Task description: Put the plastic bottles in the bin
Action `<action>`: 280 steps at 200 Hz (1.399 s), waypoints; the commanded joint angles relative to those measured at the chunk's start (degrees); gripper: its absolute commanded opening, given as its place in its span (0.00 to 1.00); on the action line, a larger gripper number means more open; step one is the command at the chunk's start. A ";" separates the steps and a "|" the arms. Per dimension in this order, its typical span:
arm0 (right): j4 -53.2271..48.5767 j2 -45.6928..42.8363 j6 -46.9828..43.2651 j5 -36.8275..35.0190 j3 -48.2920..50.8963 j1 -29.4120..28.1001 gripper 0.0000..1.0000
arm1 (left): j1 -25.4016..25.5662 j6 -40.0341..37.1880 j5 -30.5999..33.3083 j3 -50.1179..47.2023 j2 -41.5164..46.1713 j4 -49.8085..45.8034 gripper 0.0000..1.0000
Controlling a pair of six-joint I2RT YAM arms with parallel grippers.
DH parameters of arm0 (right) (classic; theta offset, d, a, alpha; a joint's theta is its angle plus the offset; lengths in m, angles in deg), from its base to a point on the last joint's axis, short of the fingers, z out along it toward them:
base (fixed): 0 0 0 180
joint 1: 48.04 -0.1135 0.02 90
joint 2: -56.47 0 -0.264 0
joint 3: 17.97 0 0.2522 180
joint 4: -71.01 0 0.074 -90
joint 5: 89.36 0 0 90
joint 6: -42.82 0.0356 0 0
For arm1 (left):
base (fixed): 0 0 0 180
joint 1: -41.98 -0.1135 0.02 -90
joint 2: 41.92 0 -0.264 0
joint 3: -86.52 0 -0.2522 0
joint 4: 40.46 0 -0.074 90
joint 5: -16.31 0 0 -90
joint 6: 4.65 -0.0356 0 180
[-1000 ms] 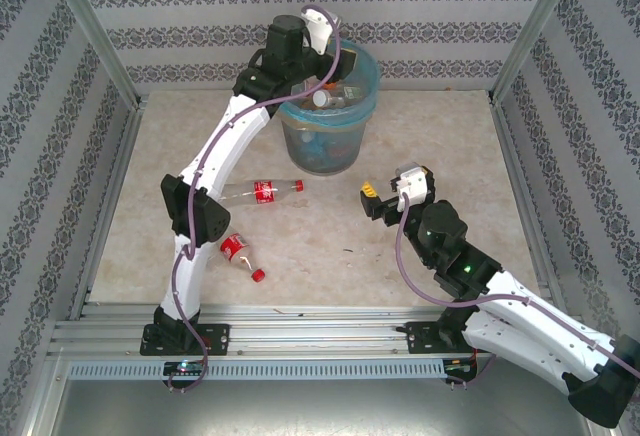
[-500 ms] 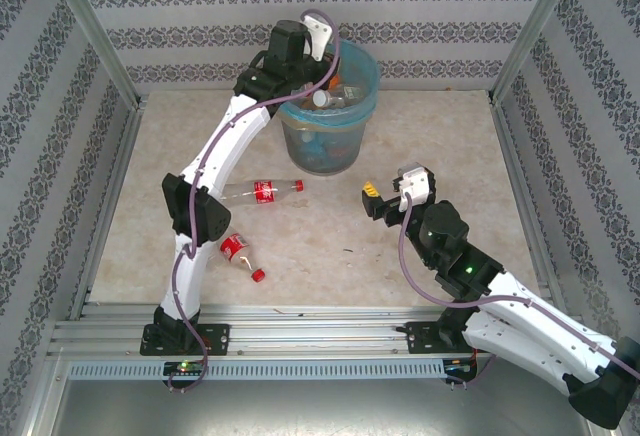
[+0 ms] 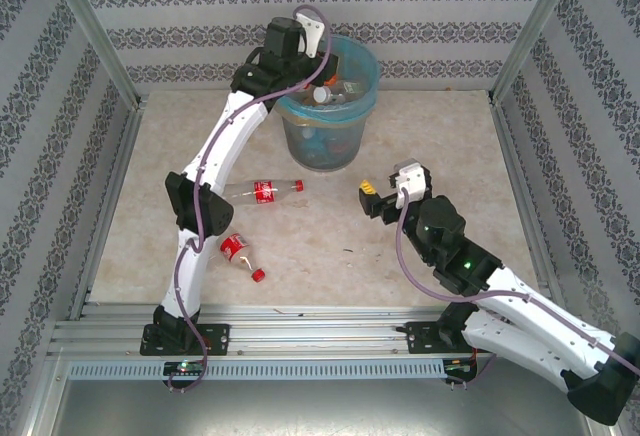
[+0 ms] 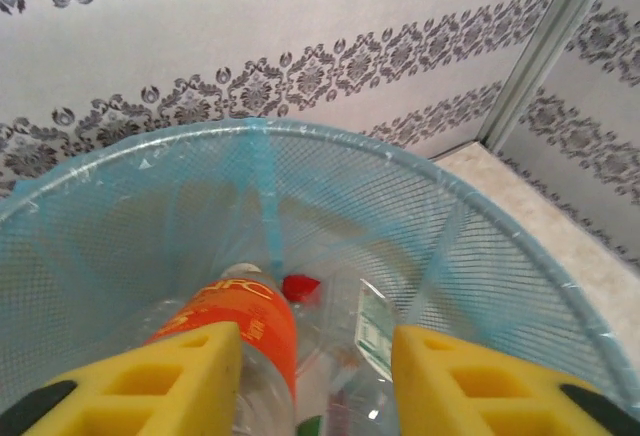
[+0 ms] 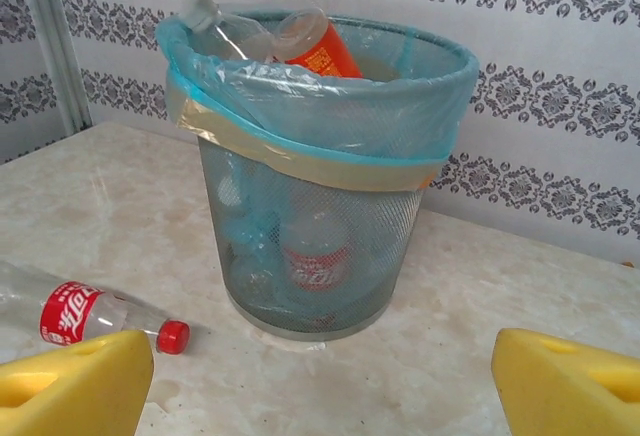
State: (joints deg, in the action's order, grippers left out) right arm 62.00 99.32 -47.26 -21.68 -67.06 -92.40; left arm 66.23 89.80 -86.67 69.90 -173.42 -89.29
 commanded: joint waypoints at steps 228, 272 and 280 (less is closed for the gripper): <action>-10.97 72.81 -21.75 32.27 -48.38 -4.13 0.94 | -14.89 2.66 23.80 -97.06 75.61 23.49 0.67; -22.21 83.13 -24.18 33.67 -62.40 -2.83 0.97 | -18.15 3.94 17.80 -96.66 74.46 23.93 0.68; -25.03 84.66 -24.51 34.67 -64.89 -2.84 0.96 | -18.41 4.03 17.23 -96.87 74.68 24.03 0.68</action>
State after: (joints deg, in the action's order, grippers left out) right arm 46.74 180.08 -68.98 10.36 -125.16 -95.13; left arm 49.31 91.94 -65.77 -26.75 -99.06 -66.21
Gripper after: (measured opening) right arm 0.968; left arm 0.676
